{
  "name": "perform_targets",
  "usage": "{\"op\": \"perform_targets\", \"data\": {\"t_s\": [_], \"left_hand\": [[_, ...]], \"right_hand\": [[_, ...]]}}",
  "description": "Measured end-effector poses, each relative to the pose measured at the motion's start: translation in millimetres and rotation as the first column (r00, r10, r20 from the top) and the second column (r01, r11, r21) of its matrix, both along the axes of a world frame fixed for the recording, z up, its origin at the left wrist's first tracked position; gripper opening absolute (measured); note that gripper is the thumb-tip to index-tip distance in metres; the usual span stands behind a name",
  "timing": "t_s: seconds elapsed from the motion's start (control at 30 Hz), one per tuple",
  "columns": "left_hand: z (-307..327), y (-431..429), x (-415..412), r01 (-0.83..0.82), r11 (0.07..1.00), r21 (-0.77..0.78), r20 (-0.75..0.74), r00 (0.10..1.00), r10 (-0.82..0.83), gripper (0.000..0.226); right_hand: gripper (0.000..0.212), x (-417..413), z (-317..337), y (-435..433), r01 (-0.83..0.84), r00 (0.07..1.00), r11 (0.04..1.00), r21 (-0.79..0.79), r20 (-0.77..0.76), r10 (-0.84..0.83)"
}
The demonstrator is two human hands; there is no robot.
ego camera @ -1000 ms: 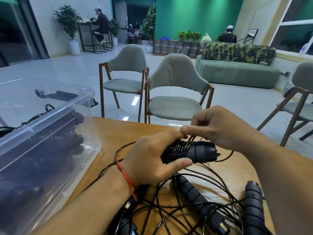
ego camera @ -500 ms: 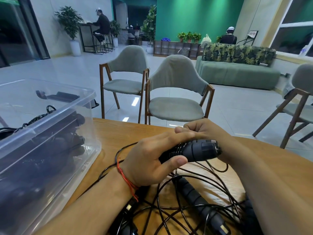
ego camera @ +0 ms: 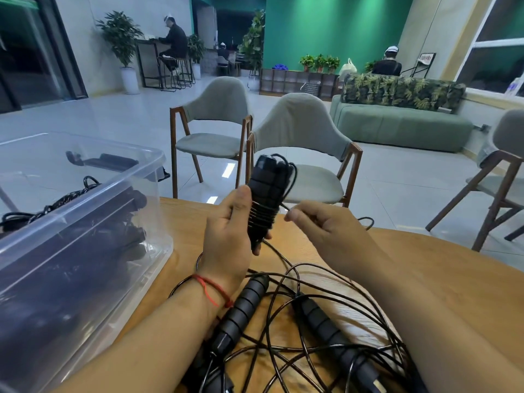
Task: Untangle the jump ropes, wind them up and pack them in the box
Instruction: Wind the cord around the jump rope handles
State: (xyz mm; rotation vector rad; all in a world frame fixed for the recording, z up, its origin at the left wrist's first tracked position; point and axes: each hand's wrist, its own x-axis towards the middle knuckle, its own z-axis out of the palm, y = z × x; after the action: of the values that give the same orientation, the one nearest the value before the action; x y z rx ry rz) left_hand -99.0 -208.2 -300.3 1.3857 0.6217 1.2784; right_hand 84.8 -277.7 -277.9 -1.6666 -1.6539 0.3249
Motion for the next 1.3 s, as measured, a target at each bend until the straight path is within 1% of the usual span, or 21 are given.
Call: {"op": "perform_targets", "data": {"t_s": [0.07,0.1,0.2,0.3,0.37,0.43,0.5,0.57,0.6,0.67,0.77,0.87,0.97,1.03,1.1,1.17,1.3], "left_hand": [[0,6,1,-0.027,0.995,-0.095,0.006,1.000,0.027,0.053],[-1,8,2,-0.035,0.992,-0.125,0.007,0.999,0.036,0.057],[-2,13,1,-0.041,0.982,-0.184,0.034,0.998,0.048,0.066],[-3,18,-2,-0.059,0.975,-0.214,0.051,0.996,0.072,0.066],[-2,19,-3,-0.078,0.973,-0.217,0.053,0.994,0.091,0.065],[-1,17,-3,-0.109,0.977,-0.184,0.028,0.993,0.116,0.061],[-1,16,-2,-0.139,0.984,-0.112,-0.025,0.990,0.137,0.053],[-5,15,2,-0.147,0.989,-0.014,-0.120,0.982,0.145,0.042],[-7,14,4,-0.143,0.989,0.032,-0.175,0.974,0.146,0.041],[-11,12,7,-0.138,0.985,0.104,-0.242,0.957,0.160,0.043],[-14,14,7,-0.117,0.971,0.208,-0.299,0.938,0.177,0.043],[-15,12,6,-0.103,0.958,0.267,-0.352,0.915,0.196,0.041],[-13,7,8,-0.108,0.949,0.298,-0.375,0.900,0.220,0.040],[-14,8,8,-0.118,0.954,0.275,-0.330,0.920,0.209,0.038],[-14,9,6,-0.132,0.964,0.232,-0.289,0.937,0.198,0.040],[-13,8,5,-0.136,0.955,0.264,-0.312,0.925,0.218,0.041],[-12,5,6,-0.109,0.925,0.363,-0.408,0.874,0.263,0.042]], "right_hand": [[0.023,-5,-2,1,0.013,0.989,0.999,-0.041,0.146,-0.007],[0.023,-4,-4,4,0.030,0.984,0.998,-0.051,0.174,-0.021],[0.025,-1,-4,0,0.058,0.985,0.998,-0.018,0.166,-0.055],[0.030,-3,-2,1,0.062,0.990,0.998,0.008,0.125,-0.062],[0.033,-5,0,0,0.060,0.994,0.998,-0.014,0.090,-0.059],[0.036,-8,2,0,0.065,0.996,0.998,-0.016,0.055,-0.064],[0.039,-10,10,-3,0.078,0.997,0.997,0.000,-0.004,-0.078],[0.042,-14,18,-6,0.066,0.995,0.998,0.004,-0.072,-0.066],[0.044,-17,22,-8,0.051,0.994,0.999,-0.003,-0.093,-0.051],[0.044,-24,27,-11,0.005,0.993,0.999,-0.031,-0.119,-0.009],[0.042,-29,32,-13,-0.043,0.987,0.997,-0.058,-0.155,0.034],[0.038,-28,35,-14,-0.100,0.973,0.991,-0.093,-0.218,0.077],[0.034,-29,37,-17,-0.129,0.979,0.982,-0.141,-0.175,0.103],[0.034,-31,39,-19,-0.122,0.991,0.979,-0.164,-0.076,0.111],[0.034,-34,41,-20,-0.121,0.993,0.979,-0.164,-0.021,0.119],[0.034,-36,42,-21,-0.120,0.993,0.982,-0.148,-0.017,0.119],[0.035,-32,43,-22,-0.114,0.993,0.986,-0.119,-0.044,0.109]]}}
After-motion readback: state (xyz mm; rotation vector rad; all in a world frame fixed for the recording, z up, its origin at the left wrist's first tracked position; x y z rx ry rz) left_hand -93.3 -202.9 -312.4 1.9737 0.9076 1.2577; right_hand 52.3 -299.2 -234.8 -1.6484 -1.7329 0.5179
